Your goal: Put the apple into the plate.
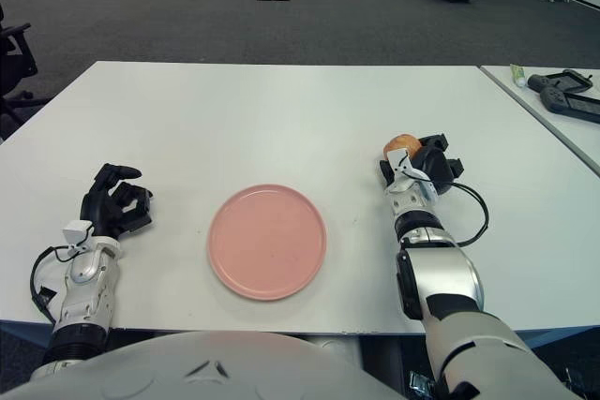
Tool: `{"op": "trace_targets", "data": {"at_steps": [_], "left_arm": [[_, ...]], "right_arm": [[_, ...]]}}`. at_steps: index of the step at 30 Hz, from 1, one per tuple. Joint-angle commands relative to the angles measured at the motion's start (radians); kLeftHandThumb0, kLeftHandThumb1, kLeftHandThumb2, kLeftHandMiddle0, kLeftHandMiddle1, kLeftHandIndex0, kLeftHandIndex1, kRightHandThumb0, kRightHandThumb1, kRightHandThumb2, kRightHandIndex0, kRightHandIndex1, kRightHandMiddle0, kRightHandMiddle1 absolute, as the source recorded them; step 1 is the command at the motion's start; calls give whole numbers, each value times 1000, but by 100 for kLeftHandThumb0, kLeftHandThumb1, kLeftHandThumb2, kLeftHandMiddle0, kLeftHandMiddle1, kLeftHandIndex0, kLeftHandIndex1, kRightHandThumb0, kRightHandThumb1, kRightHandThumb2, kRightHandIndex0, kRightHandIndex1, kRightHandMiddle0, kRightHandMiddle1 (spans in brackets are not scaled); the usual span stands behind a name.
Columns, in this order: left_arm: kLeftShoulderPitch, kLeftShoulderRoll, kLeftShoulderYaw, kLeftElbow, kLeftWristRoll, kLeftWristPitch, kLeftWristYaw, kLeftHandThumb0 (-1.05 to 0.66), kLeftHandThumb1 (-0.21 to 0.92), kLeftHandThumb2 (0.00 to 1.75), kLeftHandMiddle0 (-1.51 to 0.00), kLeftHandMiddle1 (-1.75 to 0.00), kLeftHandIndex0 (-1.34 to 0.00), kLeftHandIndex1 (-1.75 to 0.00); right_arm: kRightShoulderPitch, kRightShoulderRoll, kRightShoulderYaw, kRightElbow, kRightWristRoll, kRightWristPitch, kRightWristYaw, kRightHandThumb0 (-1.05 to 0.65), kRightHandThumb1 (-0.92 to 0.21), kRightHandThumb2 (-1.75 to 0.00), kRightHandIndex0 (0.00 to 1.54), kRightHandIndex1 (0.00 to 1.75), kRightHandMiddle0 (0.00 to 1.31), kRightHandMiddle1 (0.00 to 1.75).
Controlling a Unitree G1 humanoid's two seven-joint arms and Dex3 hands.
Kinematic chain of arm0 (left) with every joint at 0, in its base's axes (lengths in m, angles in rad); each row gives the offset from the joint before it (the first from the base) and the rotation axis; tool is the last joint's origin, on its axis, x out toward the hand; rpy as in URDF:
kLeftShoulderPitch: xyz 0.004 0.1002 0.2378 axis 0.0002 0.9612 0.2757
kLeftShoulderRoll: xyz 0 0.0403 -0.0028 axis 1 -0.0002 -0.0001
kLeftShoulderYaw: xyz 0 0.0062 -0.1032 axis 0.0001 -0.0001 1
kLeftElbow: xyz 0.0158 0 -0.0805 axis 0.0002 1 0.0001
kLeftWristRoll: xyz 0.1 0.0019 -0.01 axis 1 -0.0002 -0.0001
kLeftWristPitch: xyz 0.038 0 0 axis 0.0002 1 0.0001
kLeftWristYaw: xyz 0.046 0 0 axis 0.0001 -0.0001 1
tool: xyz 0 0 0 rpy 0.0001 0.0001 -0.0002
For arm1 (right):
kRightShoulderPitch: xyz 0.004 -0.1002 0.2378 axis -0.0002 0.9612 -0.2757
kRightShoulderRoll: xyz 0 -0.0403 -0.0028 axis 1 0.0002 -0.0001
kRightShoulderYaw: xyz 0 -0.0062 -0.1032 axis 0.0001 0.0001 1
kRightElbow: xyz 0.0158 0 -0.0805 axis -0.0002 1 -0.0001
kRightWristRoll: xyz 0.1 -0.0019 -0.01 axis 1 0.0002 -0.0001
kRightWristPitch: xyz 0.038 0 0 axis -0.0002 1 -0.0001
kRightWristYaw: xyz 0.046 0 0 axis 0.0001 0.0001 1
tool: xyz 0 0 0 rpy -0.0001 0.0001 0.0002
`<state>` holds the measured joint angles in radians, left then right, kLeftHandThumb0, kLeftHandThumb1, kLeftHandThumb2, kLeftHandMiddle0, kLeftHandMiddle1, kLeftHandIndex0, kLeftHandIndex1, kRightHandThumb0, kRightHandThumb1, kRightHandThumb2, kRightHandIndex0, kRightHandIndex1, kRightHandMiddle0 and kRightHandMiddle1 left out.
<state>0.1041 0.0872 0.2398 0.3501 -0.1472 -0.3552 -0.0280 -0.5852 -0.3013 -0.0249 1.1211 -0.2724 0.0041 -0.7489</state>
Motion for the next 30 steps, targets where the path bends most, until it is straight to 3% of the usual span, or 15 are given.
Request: {"op": "trace_targets", "data": {"at_steps": [1,13,16,20,23,30], "left_arm": [[13,-4,-4,21,10,29,6,-1,30,134,-56,-175,-48,-171],[13,-5,-3,19,8,42,6,-1,30,135,-55,-175,-48,-172],[13,-6,-4,20,8,36,3,-1,31,133,-53,-175,-47,-173],[13,-5,-6,20,12,34,4,-1,33,131,-52,-175,-47,-172],[14,-2,-11,18,29,39,15,-1,33,131,-52,-175,-47,-172],[16,-4,-17,8,38,51,17,-1,34,130,-52,-175,-45,-172]], "right_arm": [[2,11,-17,-64,19,-47,-16,0,-8,-154,86,157,57,175],[66,19,-9,-235,-12,-108,-55,0,-8,-154,85,159,56,175],[123,43,-11,-395,-10,-94,-36,0,-8,-155,85,160,56,175],[176,63,-19,-517,16,-109,21,0,-8,-155,84,161,56,175],[259,98,-1,-715,17,-88,71,0,-7,-156,84,162,57,175],[366,127,51,-959,10,-86,197,0,-6,-158,84,164,57,175]]}}
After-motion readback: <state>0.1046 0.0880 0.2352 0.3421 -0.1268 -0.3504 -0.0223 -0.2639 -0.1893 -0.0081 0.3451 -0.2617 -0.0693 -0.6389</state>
